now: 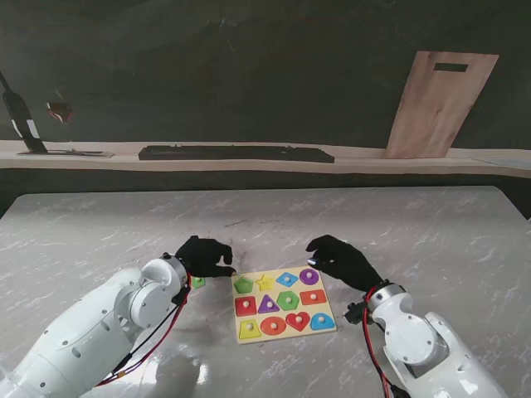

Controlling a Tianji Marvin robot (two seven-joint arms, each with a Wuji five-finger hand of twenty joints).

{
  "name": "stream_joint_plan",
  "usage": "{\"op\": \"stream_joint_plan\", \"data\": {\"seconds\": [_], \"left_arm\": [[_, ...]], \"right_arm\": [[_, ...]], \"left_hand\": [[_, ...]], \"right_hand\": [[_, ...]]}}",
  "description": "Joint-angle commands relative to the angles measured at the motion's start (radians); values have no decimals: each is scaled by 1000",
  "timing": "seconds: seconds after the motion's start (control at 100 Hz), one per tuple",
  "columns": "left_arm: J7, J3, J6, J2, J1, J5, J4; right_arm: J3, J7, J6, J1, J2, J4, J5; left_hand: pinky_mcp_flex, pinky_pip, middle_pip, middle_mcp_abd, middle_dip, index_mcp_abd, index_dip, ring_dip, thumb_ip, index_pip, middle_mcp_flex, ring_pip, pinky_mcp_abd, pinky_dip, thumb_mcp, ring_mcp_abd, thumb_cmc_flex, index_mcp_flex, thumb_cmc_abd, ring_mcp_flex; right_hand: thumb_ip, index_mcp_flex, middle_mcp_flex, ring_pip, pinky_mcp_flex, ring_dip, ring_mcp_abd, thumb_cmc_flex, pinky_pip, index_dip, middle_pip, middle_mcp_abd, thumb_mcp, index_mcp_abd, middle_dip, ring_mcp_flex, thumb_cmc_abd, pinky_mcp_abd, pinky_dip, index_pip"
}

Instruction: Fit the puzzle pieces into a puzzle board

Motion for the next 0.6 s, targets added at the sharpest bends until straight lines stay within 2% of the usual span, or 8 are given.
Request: {"op": "stream_joint_plan", "data": {"seconds": [0.0,0.2,0.27,0.37,0.42,0.54,0.59], "left_arm": [[-10,-13,-4,12,1,-8,6],[-88,-74,-28,32,15,20,-8],[-98,-92,-35,37,24,47,-14],[-112,-113,-46,46,37,102,-24],[-113,-119,-56,49,40,118,-23],[-113,-123,-71,52,42,131,-14],[-111,-123,-80,54,41,140,-9]], "right_arm": [[-2,2,-2,-9,-9,-7,-10],[11,5,-23,-26,-9,-28,10],[14,3,-28,-30,-9,-33,9],[15,5,-35,-33,-8,-37,7],[14,6,-38,-32,-7,-36,2],[12,11,-39,-31,-6,-35,4],[12,12,-40,-31,-6,-36,5]], "left_hand": [[-19,-11,-29,3,-14,12,11,-7,48,-21,-32,-22,-25,-18,38,18,-22,-27,-11,-19],[-15,-10,-33,-8,-19,1,18,-8,38,-15,-16,-30,-30,-19,58,9,-8,-18,-48,-15],[-7,-5,-34,-10,-21,-2,25,0,22,-1,-6,-32,-33,-19,109,9,-20,-15,-80,-6],[-1,-2,-39,-21,-24,-10,26,1,24,-1,-11,-33,-41,-19,118,-4,-18,-25,-87,-3],[1,-2,-51,-29,-34,-13,27,-1,26,0,-15,-37,-45,-19,142,-13,-18,-34,-99,-2],[4,-13,-76,-44,-72,-21,16,-7,28,-9,-36,-56,-59,-29,273,-31,-31,-47,-152,-11],[5,-15,-76,-52,-75,-28,17,-7,29,-7,-38,-57,-64,-31,291,-40,-26,-50,-165,-9]], "right_hand": [[32,5,13,16,-7,10,-10,-25,18,-12,14,-23,-7,-14,11,2,2,7,14,-22],[32,5,13,20,-9,11,-9,-22,19,-13,17,-21,-7,-12,12,2,5,8,15,-20],[32,5,13,20,-10,11,-9,-21,19,-13,18,-20,-8,-11,12,1,6,8,15,-18],[32,6,13,22,-11,11,-8,-19,20,-14,19,-19,-9,-11,13,0,8,9,15,-17],[32,5,13,23,-9,12,-9,-18,21,-14,19,-20,-10,-10,13,0,9,8,16,-17],[32,6,13,24,-13,12,-6,-16,22,-15,21,-17,-12,-9,13,-1,10,10,16,-16],[32,5,13,25,-13,12,-5,-13,23,-15,21,-16,-12,-7,14,-2,11,10,16,-16]]}}
